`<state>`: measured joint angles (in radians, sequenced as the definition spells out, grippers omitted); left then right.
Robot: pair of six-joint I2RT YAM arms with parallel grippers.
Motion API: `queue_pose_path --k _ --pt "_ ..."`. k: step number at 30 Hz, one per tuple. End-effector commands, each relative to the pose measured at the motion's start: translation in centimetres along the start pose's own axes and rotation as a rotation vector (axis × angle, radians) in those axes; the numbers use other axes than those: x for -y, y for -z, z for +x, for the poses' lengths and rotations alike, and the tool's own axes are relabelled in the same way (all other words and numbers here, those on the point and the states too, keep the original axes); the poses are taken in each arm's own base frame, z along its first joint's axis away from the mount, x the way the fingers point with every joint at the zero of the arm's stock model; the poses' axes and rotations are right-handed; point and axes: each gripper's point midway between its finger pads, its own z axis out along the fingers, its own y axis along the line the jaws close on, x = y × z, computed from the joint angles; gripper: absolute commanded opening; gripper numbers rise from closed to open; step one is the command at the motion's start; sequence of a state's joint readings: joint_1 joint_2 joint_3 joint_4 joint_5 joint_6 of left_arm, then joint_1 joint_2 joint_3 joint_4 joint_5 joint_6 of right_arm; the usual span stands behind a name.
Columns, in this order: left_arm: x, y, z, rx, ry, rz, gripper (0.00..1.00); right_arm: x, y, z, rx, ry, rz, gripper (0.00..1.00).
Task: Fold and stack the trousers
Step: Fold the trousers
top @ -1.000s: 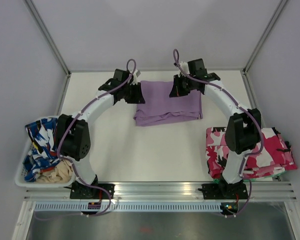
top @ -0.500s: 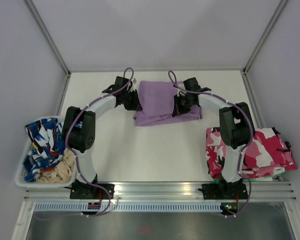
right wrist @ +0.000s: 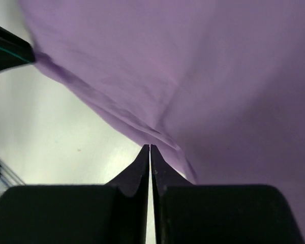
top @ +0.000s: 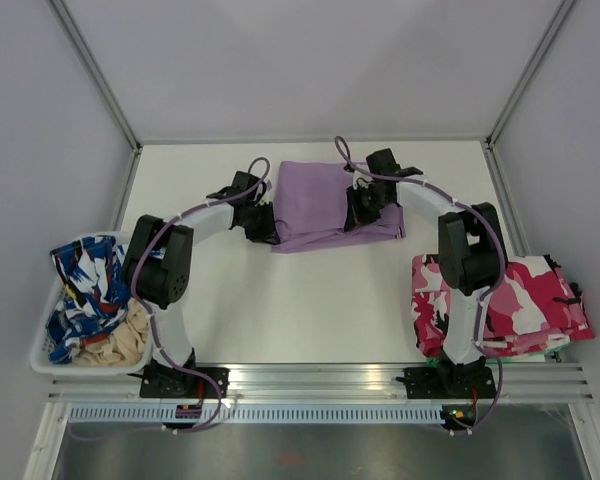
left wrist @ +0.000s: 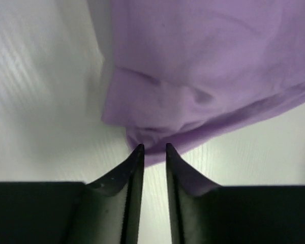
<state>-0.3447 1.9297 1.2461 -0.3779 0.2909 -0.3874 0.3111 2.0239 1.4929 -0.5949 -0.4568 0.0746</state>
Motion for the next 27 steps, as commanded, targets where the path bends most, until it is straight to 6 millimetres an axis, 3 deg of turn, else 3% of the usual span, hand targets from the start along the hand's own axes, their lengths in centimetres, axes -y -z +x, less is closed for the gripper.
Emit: queue_pose_path --k 1,5,7,10,12,13,14,16,17,21,27 --pt "1.1 4.4 -1.8 0.106 -0.047 -0.018 0.32 -5.5 5.5 -5.2 0.134 0.128 -0.159 0.08" --pt "0.0 5.2 -2.7 0.165 0.026 -0.044 0.57 -8.9 9.3 -10.3 0.286 0.19 -0.221 0.22" --pt "0.3 4.7 -2.5 0.161 0.033 -0.012 0.67 -9.7 9.8 -12.2 0.343 0.2 -0.234 0.35" --pt "0.3 3.4 -2.5 0.179 0.001 0.029 0.68 -9.7 8.8 -14.5 0.406 0.2 -0.219 0.44" --pt "-0.1 2.6 -2.9 0.199 -0.018 0.025 0.68 -9.5 7.2 -16.0 0.42 0.173 -0.184 0.45" --pt "-0.4 2.3 -2.9 0.199 -0.038 0.022 0.68 -9.0 5.2 -15.9 0.391 0.146 -0.172 0.45" --pt "-0.4 2.0 -3.0 0.205 -0.051 0.023 0.68 -10.4 5.3 -17.1 0.412 0.173 -0.182 0.47" --pt "-0.8 1.3 -3.3 0.213 -0.063 0.029 0.68 -10.5 2.9 -17.3 0.389 0.179 -0.173 0.49" --pt "-0.7 1.1 -3.3 0.216 -0.064 0.038 0.67 -11.5 2.4 -17.5 0.395 0.183 -0.179 0.5" --pt "-0.8 0.3 -3.9 0.236 -0.051 0.065 0.66 -12.5 -0.9 -17.2 0.38 0.164 -0.213 0.53" --pt "-1.3 -1.0 -3.9 0.226 -0.037 0.099 0.64 -10.2 -7.3 -14.7 0.303 0.091 -0.217 0.55"
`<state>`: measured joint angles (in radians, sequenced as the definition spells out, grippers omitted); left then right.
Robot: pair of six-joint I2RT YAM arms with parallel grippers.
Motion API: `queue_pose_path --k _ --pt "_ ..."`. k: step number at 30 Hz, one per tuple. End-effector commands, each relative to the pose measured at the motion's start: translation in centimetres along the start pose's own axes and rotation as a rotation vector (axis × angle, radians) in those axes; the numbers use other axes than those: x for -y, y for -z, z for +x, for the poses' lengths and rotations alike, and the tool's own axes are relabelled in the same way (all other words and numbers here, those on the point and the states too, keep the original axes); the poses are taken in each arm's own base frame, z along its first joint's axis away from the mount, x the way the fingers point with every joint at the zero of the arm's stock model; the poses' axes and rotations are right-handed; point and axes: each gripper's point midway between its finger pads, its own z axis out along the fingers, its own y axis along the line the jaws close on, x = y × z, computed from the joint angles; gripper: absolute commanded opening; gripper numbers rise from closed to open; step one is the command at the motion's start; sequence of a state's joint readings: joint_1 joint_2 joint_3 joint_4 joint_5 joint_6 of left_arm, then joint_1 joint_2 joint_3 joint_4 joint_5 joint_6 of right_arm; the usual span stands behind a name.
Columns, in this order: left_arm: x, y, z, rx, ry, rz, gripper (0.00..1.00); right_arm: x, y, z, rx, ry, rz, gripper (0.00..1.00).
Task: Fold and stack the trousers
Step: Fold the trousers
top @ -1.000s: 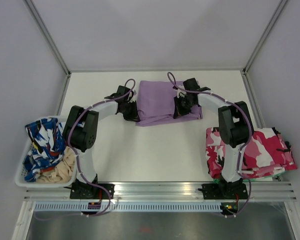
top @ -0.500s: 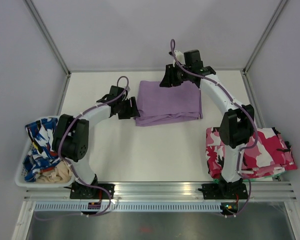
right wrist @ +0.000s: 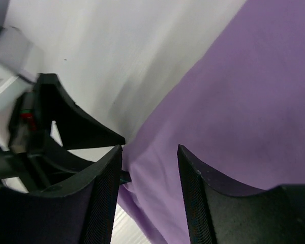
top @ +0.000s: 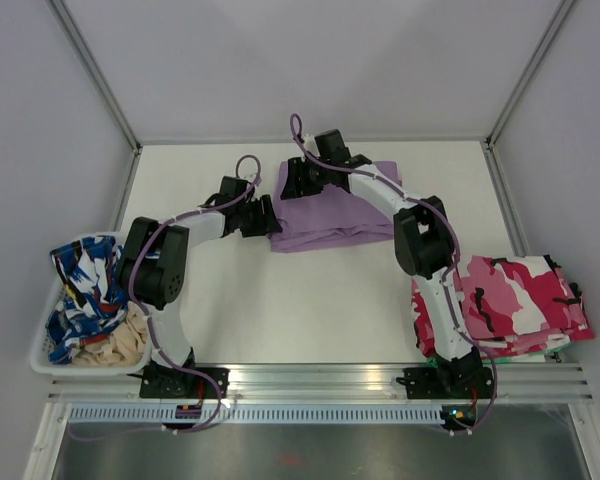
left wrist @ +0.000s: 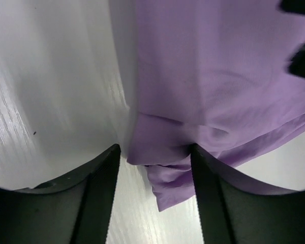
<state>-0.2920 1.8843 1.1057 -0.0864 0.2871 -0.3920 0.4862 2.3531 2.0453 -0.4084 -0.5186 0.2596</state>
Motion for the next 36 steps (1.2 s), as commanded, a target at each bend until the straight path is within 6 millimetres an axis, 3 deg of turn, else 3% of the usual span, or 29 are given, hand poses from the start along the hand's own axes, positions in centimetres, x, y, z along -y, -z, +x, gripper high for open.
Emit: queue_pose_path --k 1,4,5,9,14,17,18,19,27,31,34,35,36 --pt "0.2 -1.1 -0.8 0.024 -0.022 0.064 0.61 1.8 -1.9 -0.3 0.046 -0.056 0.001 0.55" --pt "0.8 -1.4 -1.2 0.041 -0.037 0.105 0.53 3.2 -3.4 0.9 0.037 -0.093 0.034 0.55" --pt "0.9 -1.4 -1.2 0.044 -0.041 0.113 0.51 3.5 -3.5 0.4 0.051 -0.093 0.059 0.55" --pt "0.5 -1.0 -0.8 0.039 -0.046 0.11 0.21 4.6 -4.7 0.4 0.049 -0.124 0.115 0.55" --pt "0.3 0.2 -1.1 0.048 -0.039 0.111 0.08 5.4 -6.5 2.6 0.012 -0.183 0.143 0.54" --pt "0.9 1.4 -0.9 0.046 -0.052 0.131 0.03 6.3 -6.6 3.0 0.013 -0.201 0.185 0.53" --pt "0.7 1.7 0.2 0.012 -0.04 0.124 0.02 6.6 -6.5 2.8 0.024 -0.21 0.207 0.53" --pt "1.0 2.4 0.2 0.019 -0.042 0.13 0.02 6.5 -6.5 2.5 0.033 -0.211 0.207 0.53" --pt "0.6 4.3 3.6 -0.021 -0.047 0.131 0.02 5.3 -6.1 0.3 0.09 -0.233 0.169 0.53" --pt "0.7 4.7 3.5 -0.024 -0.045 0.124 0.09 2.6 -3.9 -2.7 0.136 -0.16 0.112 0.55" --pt "0.9 5.6 2.0 0.005 -0.052 0.1 0.34 0.5 -1.0 -5.6 0.186 -0.068 0.093 0.61" --pt "1.1 6.1 1.0 0.02 -0.057 0.085 0.52 0.1 0.0 -6.3 0.196 -0.044 0.099 0.68" --pt "1.4 6.8 0.1 0.043 -0.066 0.087 0.59 -0.8 2.0 -7.6 0.224 -0.018 0.114 0.72"
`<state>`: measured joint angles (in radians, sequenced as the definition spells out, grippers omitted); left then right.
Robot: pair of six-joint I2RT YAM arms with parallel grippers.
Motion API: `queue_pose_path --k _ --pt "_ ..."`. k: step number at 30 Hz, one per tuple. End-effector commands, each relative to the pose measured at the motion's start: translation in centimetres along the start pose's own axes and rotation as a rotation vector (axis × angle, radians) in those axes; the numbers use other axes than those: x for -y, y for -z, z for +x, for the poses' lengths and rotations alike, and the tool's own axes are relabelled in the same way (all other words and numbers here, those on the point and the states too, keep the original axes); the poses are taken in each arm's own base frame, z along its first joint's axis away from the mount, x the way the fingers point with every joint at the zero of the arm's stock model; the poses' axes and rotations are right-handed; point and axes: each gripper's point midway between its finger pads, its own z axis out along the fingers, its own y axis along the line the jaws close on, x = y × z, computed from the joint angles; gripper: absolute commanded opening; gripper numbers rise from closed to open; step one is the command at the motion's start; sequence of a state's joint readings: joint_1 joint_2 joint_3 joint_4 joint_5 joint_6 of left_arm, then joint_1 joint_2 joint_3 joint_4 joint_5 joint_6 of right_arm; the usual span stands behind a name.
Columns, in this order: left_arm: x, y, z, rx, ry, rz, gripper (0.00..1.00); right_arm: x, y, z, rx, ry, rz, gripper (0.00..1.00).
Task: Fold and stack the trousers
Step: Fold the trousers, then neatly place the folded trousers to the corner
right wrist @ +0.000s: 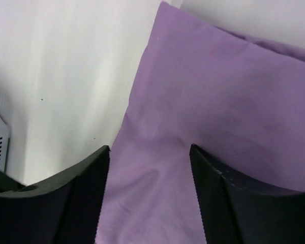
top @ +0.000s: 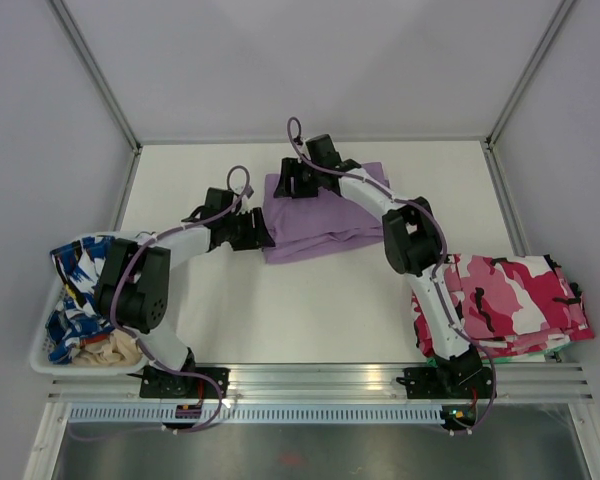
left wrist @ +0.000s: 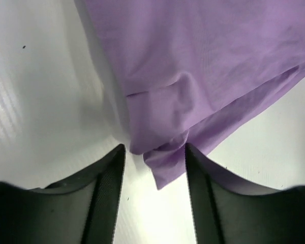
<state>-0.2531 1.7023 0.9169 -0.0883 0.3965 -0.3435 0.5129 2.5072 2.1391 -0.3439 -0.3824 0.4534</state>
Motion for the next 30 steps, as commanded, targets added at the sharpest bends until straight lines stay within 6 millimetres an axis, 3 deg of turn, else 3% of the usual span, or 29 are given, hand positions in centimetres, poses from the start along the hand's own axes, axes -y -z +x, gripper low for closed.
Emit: queue_pose_path --k 1,2,3,4,5,6,7,9,10,11,12,13,16,22,30 --pt "1.7 3.0 -4.0 0.087 -0.056 -0.001 0.67 -4.1 8.3 -8.9 0.211 0.159 -0.002 0.75" --pt "2.1 3.9 -5.8 0.117 -0.056 -0.005 0.79 -3.9 9.5 -9.4 0.222 0.169 0.012 0.81" --pt "2.3 4.4 -6.7 0.134 -0.054 -0.009 0.82 -4.2 11.3 -10.3 0.247 0.172 0.018 0.83" --pt "2.5 4.8 -7.6 0.15 -0.053 -0.007 0.84 -3.0 12.9 -11.3 0.27 0.156 0.039 0.86" --pt "2.9 5.7 -9.7 0.191 -0.051 -0.001 0.86 -2.5 14.0 -11.8 0.284 0.146 0.05 0.93" --pt "3.0 6.2 -10.5 0.204 -0.038 -0.003 0.91 -2.6 16.1 -12.7 0.31 0.135 0.057 0.94" --pt "3.0 6.3 -11.2 0.213 -0.026 0.0 0.93 -0.4 17.3 -12.8 0.311 0.103 0.087 0.98" --pt "3.5 6.8 -13.3 0.258 -0.003 0.031 0.95 1.6 19.7 -12.3 0.31 0.063 0.134 0.98" --pt "3.2 6.2 -13.6 0.26 0.006 0.037 0.95 4.1 21.1 -12.5 0.326 0.033 0.194 0.98" --pt "3.3 5.7 -13.9 0.268 0.021 0.044 0.96 5.1 22.8 -12.7 0.348 0.023 0.235 0.98" --pt "3.1 5.2 -14.3 0.272 0.03 0.049 0.96 7.6 22.6 -10.9 0.314 -0.007 0.293 0.98" --pt "3.1 4.6 -14.8 0.282 0.032 0.055 0.96 10.1 23.9 -10.7 0.328 -0.035 0.362 0.98" --pt "2.5 2.0 -15.6 0.26 0.079 0.073 0.95 14.6 25.3 -8.4 0.282 -0.101 0.45 0.98" --pt "1.0 -1.7 -15.2 0.234 0.165 0.086 0.91 19.7 23.1 -3.2 0.181 -0.18 0.5 0.98" --pt "-1.4 -4.8 -13.2 0.177 0.172 0.045 0.87 22.4 18.5 0.9 0.135 -0.26 0.449 0.98"
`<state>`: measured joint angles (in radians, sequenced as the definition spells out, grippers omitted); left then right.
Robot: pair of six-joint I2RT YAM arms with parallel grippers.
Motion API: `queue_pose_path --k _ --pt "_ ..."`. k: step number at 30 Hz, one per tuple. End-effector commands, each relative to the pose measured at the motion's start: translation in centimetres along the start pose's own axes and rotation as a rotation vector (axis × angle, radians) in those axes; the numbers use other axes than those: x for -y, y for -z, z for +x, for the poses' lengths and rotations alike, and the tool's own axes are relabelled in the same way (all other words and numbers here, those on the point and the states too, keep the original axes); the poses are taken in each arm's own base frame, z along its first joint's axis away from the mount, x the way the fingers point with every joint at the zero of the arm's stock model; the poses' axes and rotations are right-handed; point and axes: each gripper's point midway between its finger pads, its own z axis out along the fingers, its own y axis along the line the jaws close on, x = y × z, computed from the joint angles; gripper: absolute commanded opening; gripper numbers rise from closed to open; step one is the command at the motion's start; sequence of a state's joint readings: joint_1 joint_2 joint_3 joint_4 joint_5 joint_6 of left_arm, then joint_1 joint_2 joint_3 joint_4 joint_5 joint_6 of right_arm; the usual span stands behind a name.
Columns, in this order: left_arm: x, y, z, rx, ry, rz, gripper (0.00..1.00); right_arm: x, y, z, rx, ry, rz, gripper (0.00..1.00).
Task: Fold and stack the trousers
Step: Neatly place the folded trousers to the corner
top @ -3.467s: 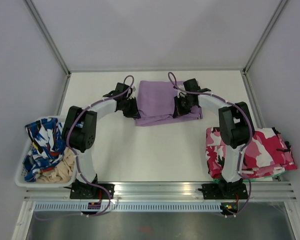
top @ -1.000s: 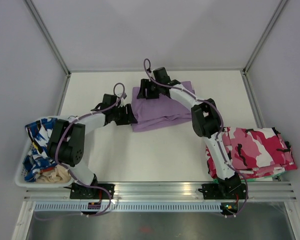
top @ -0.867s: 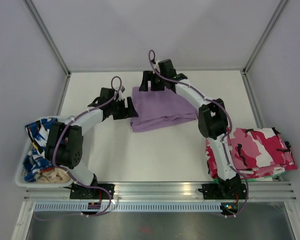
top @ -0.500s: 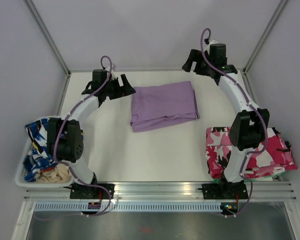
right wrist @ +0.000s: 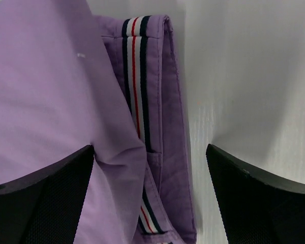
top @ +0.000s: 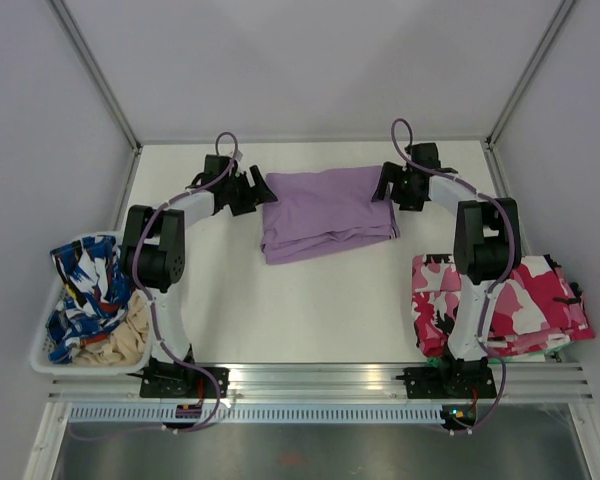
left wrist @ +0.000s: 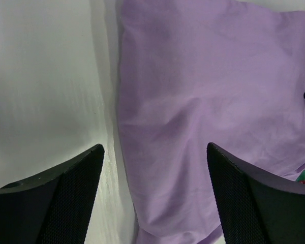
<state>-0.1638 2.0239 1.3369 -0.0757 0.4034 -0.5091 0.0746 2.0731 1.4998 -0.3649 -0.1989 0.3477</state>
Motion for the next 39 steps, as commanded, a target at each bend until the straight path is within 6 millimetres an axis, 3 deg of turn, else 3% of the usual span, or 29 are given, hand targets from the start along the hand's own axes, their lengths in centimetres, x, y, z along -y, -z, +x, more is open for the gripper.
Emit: queue_pose_path --k 1,10,15,18,19,21,22,24,25,27,28,30,35,38,39 --pt "0.7 -0.8 -0.9 0.022 -0.003 0.041 0.87 -0.7 -1.5 -0.9 0.045 -0.003 -0.048 0.98" --pt "-0.1 -2.2 1.2 -0.047 0.033 0.043 0.84 -0.5 -3.9 1.4 -0.028 -0.017 -0.092 0.95" --pt "-0.4 -3.2 2.1 -0.072 0.038 0.036 0.83 0.1 -3.9 3.3 -0.076 -0.002 -0.081 0.79" --pt "-0.2 -3.9 2.9 -0.089 0.039 0.04 0.81 1.0 -3.7 4.6 -0.118 0.03 -0.051 0.6" --pt "0.0 -4.1 3.3 -0.098 0.036 0.046 0.78 1.3 -3.6 5.1 -0.134 0.038 -0.042 0.44" --pt "0.2 -4.6 3.8 -0.113 0.031 0.054 0.76 2.0 -3.3 5.8 -0.154 0.057 -0.02 0.26" --pt "0.4 -4.8 4.2 -0.12 0.025 0.056 0.72 2.0 -3.1 6.0 -0.157 0.061 -0.014 0.09" --pt "0.5 -5.1 4.4 -0.128 0.023 0.064 0.65 2.3 -2.9 6.2 -0.164 0.07 -0.001 0.0" --pt "0.7 -5.3 4.7 -0.133 0.02 0.07 0.5 2.3 -2.7 6.3 -0.173 0.069 0.0 0.0" --pt "0.8 -5.3 4.8 -0.134 0.018 0.072 0.31 1.9 -2.3 5.7 -0.166 0.076 -0.008 0.0" --pt "0.9 -5.3 4.7 -0.13 0.015 0.076 0.16 1.6 -1.7 5.2 -0.155 0.078 -0.014 0.0" --pt "0.9 -5.1 4.6 -0.126 0.006 0.073 0.03 0.9 -0.9 3.9 -0.118 0.086 -0.024 0.0" --pt "2.7 -3.9 3.2 -0.092 -0.028 0.116 0.02 -1.6 3.3 -1.5 0.019 0.119 -0.046 0.0" --pt "4.2 -2.2 2.2 -0.067 -0.032 0.14 0.02 -3.4 6.6 -3.4 0.076 0.105 -0.077 0.0" --pt "4.5 -1.6 2.4 -0.069 -0.021 0.148 0.02 -4.4 8.7 -4.3 0.12 0.103 -0.099 0.0"
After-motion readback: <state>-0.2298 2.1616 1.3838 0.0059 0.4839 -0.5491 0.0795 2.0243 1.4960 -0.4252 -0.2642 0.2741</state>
